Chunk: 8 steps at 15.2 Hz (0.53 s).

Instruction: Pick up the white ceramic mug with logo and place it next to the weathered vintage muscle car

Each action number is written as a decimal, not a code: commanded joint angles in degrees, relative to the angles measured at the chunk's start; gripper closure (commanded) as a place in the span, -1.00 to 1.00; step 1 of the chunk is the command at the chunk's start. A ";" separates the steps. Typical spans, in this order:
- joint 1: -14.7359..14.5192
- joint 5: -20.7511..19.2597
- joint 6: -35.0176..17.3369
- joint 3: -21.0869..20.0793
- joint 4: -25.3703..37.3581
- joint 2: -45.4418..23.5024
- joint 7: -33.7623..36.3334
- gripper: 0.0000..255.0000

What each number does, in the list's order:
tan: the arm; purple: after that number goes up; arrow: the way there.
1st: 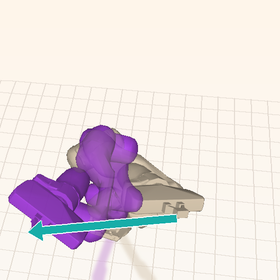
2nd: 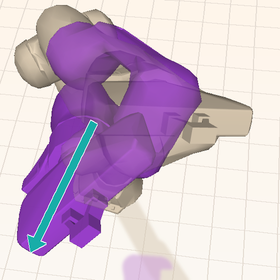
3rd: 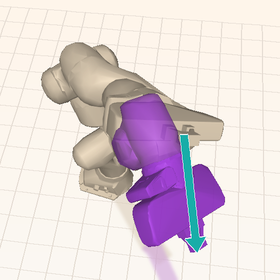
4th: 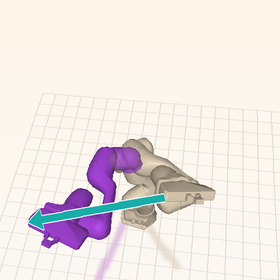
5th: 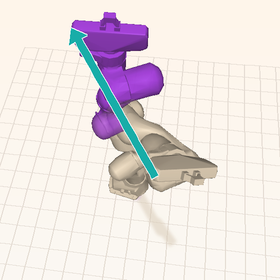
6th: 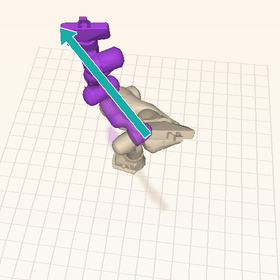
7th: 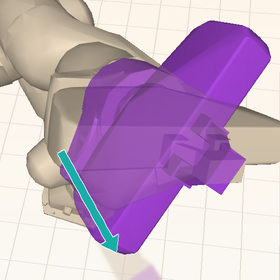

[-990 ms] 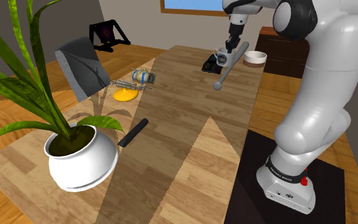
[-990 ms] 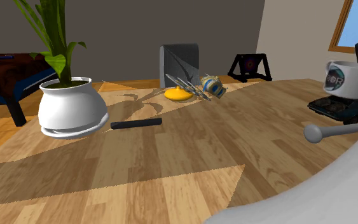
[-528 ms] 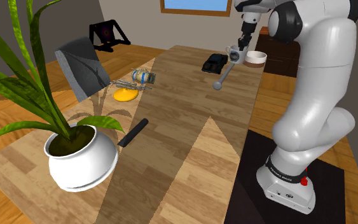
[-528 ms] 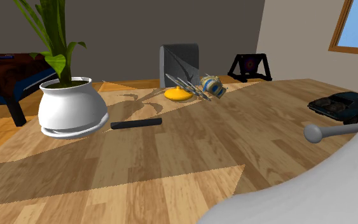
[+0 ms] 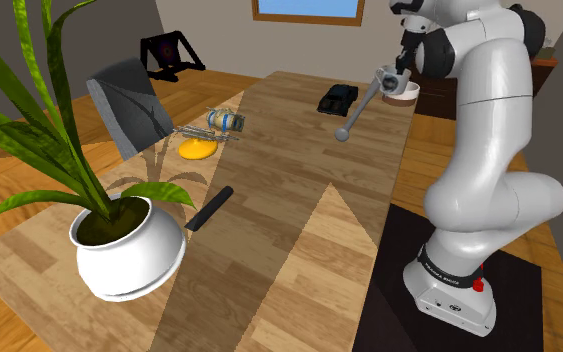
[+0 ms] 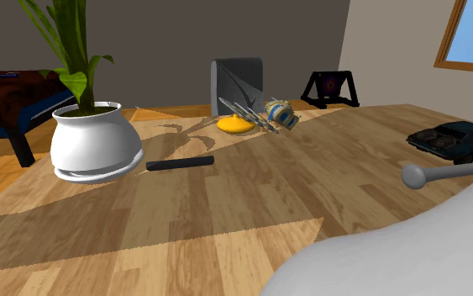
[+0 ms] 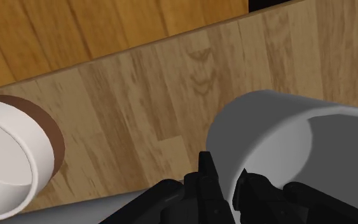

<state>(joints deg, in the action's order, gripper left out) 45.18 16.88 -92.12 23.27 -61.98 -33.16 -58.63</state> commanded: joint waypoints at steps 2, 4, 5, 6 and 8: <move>3.40 1.30 1.91 -0.21 5.97 -4.32 -1.89 1.00; 2.90 1.18 0.01 -0.16 3.48 -3.80 -2.16 1.00; 2.67 1.14 -0.90 -0.13 2.34 -3.59 -2.29 1.00; 2.46 1.12 -1.78 -0.12 1.25 -3.41 -2.42 1.00; 2.09 1.09 -3.48 -0.10 -0.78 -3.15 -2.67 1.00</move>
<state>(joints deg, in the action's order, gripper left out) 47.41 17.99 -94.69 23.15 -61.66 -36.50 -61.07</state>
